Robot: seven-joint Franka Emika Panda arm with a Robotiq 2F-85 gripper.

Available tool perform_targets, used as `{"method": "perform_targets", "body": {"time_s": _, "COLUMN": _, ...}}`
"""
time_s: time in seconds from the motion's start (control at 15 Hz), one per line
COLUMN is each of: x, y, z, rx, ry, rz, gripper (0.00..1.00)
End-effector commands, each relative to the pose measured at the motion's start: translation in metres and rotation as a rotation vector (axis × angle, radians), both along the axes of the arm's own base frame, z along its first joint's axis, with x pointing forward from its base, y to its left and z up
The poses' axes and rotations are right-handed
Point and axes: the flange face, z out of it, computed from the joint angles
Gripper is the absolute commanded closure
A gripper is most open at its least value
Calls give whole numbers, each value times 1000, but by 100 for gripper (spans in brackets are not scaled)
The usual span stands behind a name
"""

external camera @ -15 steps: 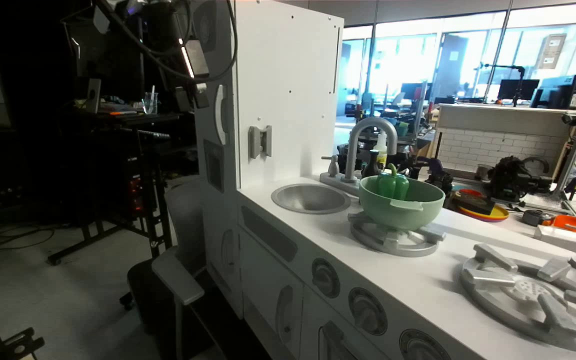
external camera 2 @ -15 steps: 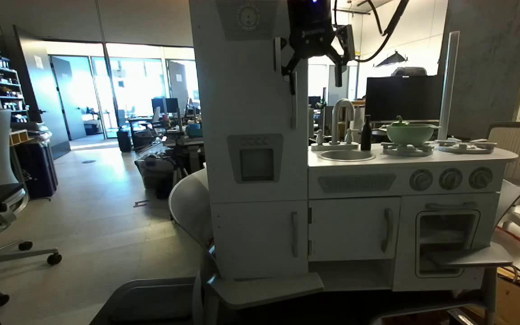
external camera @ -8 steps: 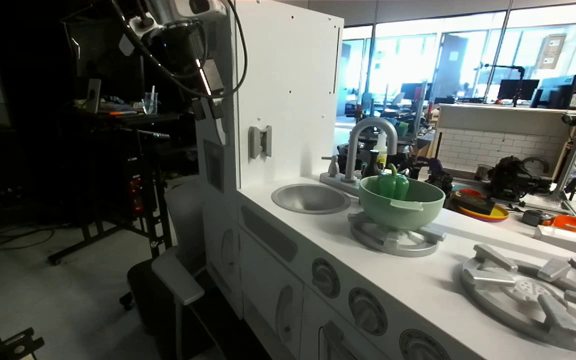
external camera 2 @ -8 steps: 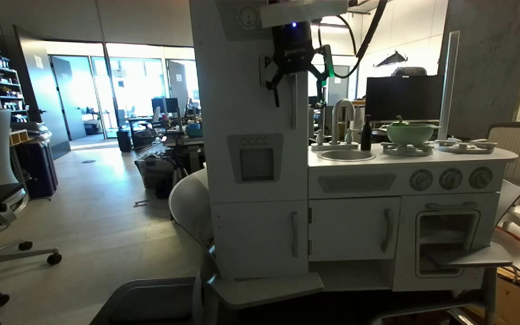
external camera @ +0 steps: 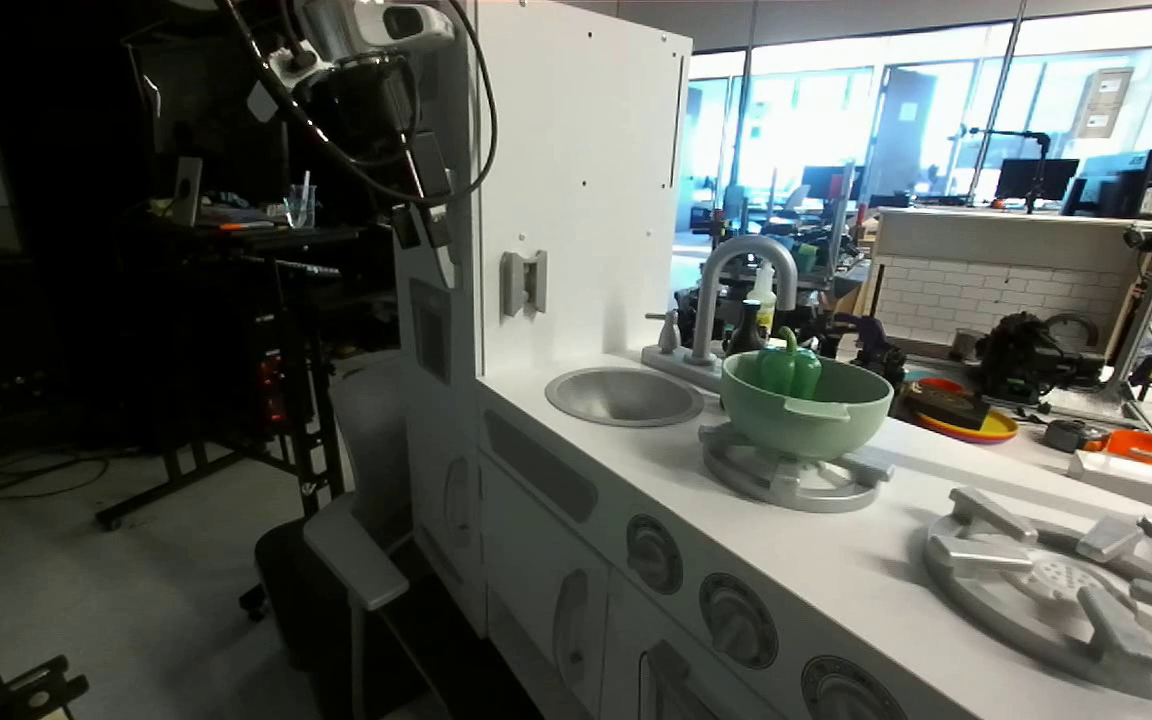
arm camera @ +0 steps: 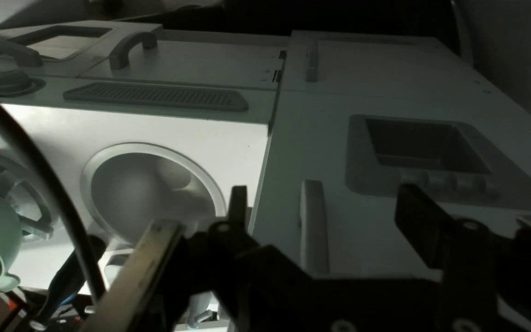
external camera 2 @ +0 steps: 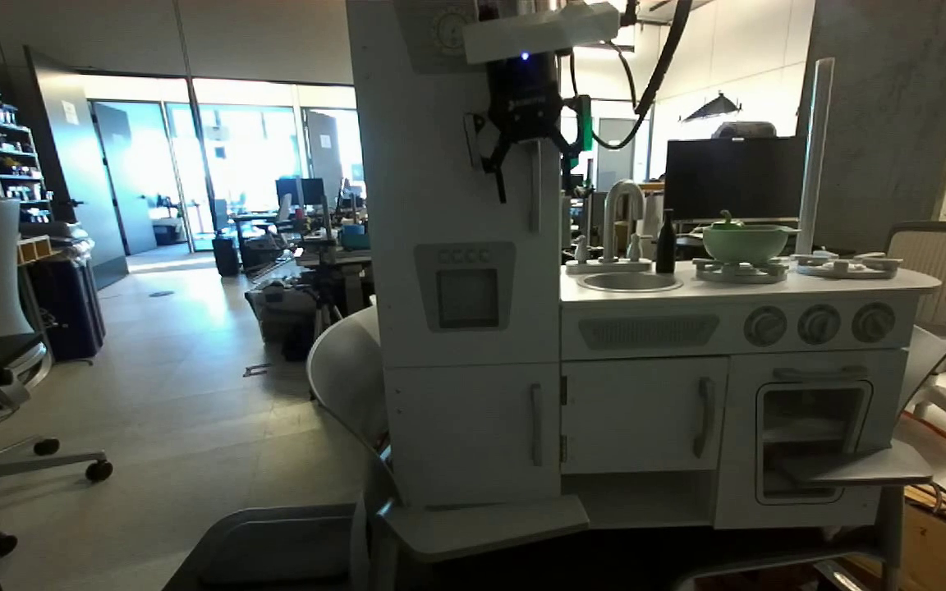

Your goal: Open the right door of the cabinet, put the black bottle from the counter and the green toy from the pot in the cabinet.

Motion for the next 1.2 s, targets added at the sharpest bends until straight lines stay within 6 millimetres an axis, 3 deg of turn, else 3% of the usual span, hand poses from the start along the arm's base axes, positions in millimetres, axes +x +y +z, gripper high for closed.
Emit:
{"method": "perform_targets", "body": {"time_s": 0.0, "x": 2, "y": 9, "z": 5, "rx": -16, "ry": -44, "rz": 4, "gripper": 49}}
{"method": "perform_targets", "body": {"time_s": 0.47, "x": -11, "y": 23, "z": 3, "rx": -117, "ry": -153, "rz": -34, "gripper": 98}}
{"method": "perform_targets", "body": {"time_s": 0.53, "x": -12, "y": 20, "z": -3, "rx": -121, "ry": -160, "rz": -41, "gripper": 100}}
{"method": "perform_targets", "body": {"time_s": 0.6, "x": -15, "y": 25, "z": -3, "rx": -121, "ry": -161, "rz": -52, "gripper": 96}}
{"method": "perform_targets", "body": {"time_s": 0.93, "x": -47, "y": 49, "z": -4, "rx": -112, "ry": -132, "rz": -117, "gripper": 95}}
{"method": "perform_targets", "body": {"time_s": 1.13, "x": -72, "y": 85, "z": -8, "rx": -115, "ry": -104, "rz": -132, "gripper": 95}}
